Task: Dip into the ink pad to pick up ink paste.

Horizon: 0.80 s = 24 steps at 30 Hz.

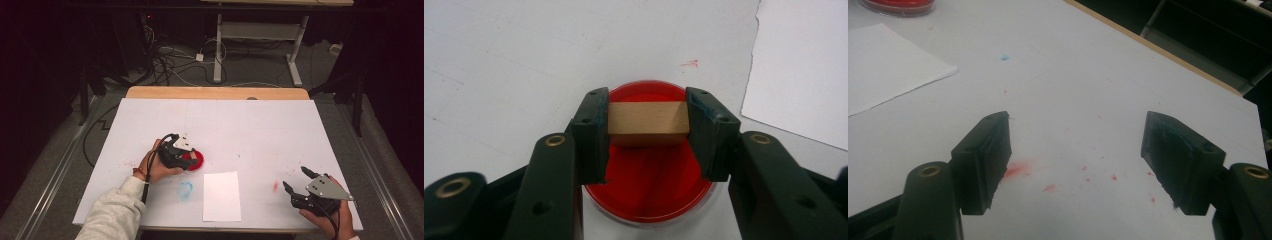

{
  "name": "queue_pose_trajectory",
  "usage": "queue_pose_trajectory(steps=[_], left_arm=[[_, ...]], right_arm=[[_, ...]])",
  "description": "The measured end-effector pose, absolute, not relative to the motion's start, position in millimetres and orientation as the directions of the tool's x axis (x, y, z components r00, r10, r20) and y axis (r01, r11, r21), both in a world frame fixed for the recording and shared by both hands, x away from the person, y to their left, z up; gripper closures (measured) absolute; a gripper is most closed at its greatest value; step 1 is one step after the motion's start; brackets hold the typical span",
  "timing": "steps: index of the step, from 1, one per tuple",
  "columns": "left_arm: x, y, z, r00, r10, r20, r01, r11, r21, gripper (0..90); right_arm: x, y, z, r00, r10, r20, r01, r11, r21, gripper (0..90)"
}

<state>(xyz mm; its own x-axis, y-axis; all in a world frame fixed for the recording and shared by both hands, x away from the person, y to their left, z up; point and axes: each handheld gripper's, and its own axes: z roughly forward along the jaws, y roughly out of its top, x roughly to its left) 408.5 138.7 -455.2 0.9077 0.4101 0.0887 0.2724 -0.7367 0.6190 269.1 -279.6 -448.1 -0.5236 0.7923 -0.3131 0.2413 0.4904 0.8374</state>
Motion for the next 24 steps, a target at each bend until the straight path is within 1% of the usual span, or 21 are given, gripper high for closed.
queue_pose_trajectory(steps=[3, 9, 14, 17, 22, 24], left_arm=[[410.2, 138.9, -457.2, 0.903, 0.424, 0.065, 0.297, -0.727, 0.619, 53.4], [409.4, 134.6, -457.6, 0.902, 0.422, 0.091, 0.290, -0.748, 0.597, 53.1], [410.4, 135.1, -458.6, 0.900, 0.429, 0.078, 0.300, -0.739, 0.603, 53.0], [409.2, 134.2, -458.3, 0.899, 0.428, 0.090, 0.295, -0.745, 0.598, 53.0], [410.3, 136.8, -458.4, 0.898, 0.436, 0.063, 0.312, -0.730, 0.608, 53.2], [409.0, 135.8, -456.7, 0.897, 0.436, 0.075, 0.307, -0.736, 0.603, 53.4]], right_arm=[[269.6, -279.8, -447.9, -0.524, 0.791, -0.316, 0.239, 0.493, 0.836, 28.4], [268.4, -279.3, -447.7, -0.521, 0.792, -0.318, 0.239, 0.493, 0.837, 28.3], [267.7, -279.8, -447.0, -0.518, 0.794, -0.317, 0.236, 0.489, 0.839, 28.3], [267.5, -279.7, -446.3, -0.515, 0.795, -0.320, 0.229, 0.487, 0.843, 28.4], [267.2, -279.2, -446.4, -0.518, 0.794, -0.317, 0.226, 0.485, 0.845, 28.5], [267.0, -278.9, -446.3, -0.520, 0.793, -0.318, 0.221, 0.485, 0.846, 28.5]])
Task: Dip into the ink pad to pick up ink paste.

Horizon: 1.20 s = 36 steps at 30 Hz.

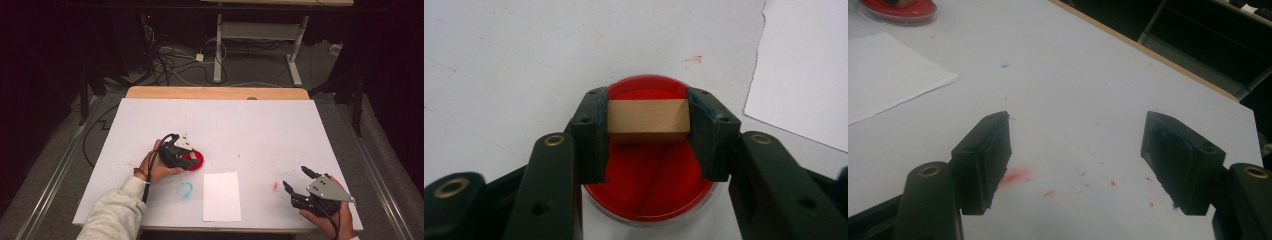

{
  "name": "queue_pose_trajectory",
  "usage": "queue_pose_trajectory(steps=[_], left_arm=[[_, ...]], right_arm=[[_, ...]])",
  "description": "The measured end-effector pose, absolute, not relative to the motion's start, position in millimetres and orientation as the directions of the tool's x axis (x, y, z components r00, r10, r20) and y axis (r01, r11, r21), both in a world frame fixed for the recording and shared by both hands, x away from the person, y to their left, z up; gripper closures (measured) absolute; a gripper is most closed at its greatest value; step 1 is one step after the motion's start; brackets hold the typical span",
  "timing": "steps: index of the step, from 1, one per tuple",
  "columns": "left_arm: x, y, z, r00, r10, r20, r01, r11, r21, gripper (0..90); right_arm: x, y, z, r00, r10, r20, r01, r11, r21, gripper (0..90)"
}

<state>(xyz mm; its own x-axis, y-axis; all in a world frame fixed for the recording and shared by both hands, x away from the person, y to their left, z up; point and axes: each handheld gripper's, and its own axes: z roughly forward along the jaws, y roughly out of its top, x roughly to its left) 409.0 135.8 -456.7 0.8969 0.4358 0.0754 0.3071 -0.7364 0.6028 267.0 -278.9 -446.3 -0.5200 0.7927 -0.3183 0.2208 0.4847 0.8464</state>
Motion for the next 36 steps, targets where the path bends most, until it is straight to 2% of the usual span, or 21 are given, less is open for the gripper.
queue_pose_trajectory(steps=[3, 13, 20, 28, 36], left_arm=[[406, 136, -450, 0.895, 0.434, 0.098, 0.295, -0.744, 0.600, 53.6], [390, 152, -405, 0.881, 0.452, 0.137, 0.247, -0.688, 0.682, 53.6], [386, 154, -396, 0.875, 0.461, 0.148, 0.237, -0.675, 0.698, 53.6], [389, 149, -409, 0.883, 0.449, 0.137, 0.245, -0.690, 0.681, 53.5], [395, 135, -436, 0.896, 0.421, 0.139, 0.269, -0.765, 0.585, 53.5]], right_arm=[[267, -279, -446, -0.524, 0.789, -0.322, 0.216, 0.488, 0.845, 28.3], [266, -279, -446, -0.525, 0.788, -0.322, 0.223, 0.492, 0.841, 28.1], [265, -277, -447, -0.532, 0.782, -0.324, 0.227, 0.501, 0.835, 28.1], [264, -277, -447, -0.530, 0.782, -0.328, 0.226, 0.504, 0.834, 28.1], [264, -277, -448, -0.533, 0.778, -0.333, 0.230, 0.511, 0.828, 28.1]])
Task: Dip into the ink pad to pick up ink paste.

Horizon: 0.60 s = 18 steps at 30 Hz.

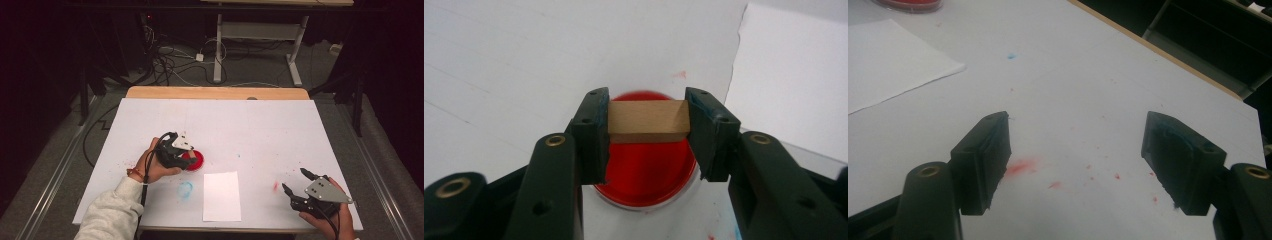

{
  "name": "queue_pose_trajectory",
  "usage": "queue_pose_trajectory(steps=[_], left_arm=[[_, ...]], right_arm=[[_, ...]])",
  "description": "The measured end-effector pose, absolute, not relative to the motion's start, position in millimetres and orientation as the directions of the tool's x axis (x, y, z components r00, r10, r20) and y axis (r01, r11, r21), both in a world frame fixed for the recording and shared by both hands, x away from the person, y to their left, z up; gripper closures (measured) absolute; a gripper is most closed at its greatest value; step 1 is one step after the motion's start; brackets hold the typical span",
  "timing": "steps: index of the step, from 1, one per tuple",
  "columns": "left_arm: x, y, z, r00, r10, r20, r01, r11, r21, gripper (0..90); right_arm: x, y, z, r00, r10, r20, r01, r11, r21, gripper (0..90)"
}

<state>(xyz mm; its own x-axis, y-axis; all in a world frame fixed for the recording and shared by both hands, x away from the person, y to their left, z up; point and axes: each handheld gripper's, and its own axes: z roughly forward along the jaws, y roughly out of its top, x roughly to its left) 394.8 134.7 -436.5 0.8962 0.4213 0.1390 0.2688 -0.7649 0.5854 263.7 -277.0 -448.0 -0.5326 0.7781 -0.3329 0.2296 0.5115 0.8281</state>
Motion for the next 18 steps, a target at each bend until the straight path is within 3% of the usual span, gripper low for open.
queue_pose_trajectory(steps=[4, 18], left_arm=[[398, 133, -449, 0.897, 0.422, 0.133, 0.289, -0.787, 0.545, 53.5], [400, 141, -458, 0.887, 0.457, 0.065, 0.332, -0.730, 0.598, 53.4]], right_arm=[[264, -277, -448, -0.537, 0.771, -0.341, 0.225, 0.521, 0.823, 28.1], [265, -278, -449, -0.541, 0.775, -0.327, 0.238, 0.514, 0.824, 28.0]])
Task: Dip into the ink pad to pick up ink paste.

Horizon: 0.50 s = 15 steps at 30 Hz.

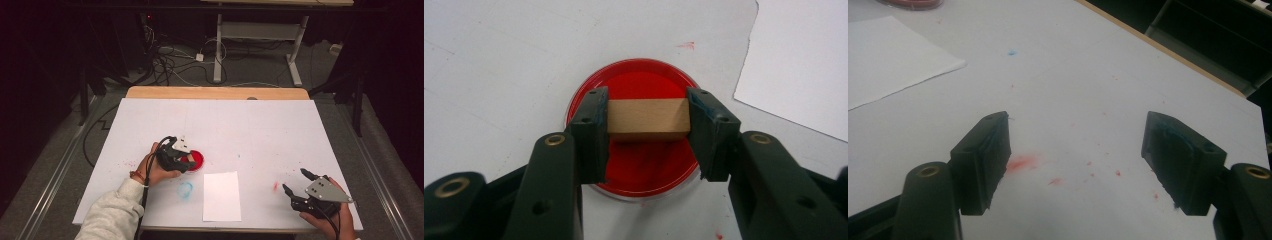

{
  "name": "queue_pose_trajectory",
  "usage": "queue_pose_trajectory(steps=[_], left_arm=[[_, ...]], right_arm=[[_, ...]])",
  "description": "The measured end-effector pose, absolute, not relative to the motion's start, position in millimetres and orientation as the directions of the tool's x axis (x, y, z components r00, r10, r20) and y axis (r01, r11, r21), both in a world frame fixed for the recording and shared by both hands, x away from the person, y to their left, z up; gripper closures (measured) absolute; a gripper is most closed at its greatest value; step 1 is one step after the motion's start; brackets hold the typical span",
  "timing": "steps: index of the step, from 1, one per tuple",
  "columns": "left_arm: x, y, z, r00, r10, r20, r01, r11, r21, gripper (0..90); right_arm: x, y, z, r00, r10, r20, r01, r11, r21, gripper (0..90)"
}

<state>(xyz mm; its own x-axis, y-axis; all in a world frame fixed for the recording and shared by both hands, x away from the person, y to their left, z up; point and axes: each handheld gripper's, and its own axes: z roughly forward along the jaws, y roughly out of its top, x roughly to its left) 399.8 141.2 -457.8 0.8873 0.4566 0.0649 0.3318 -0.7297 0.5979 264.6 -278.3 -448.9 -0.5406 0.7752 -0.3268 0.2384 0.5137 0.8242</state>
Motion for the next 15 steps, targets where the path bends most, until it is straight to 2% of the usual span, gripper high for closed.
queue_pose_trajectory(steps=[15], left_arm=[[400.5, 138.8, -457.3, 0.888, 0.454, 0.072, 0.331, -0.741, 0.585, 53.3]], right_arm=[[266.9, -277.5, -449.5, -0.540, 0.777, -0.324, 0.243, 0.512, 0.824, 28.3]])
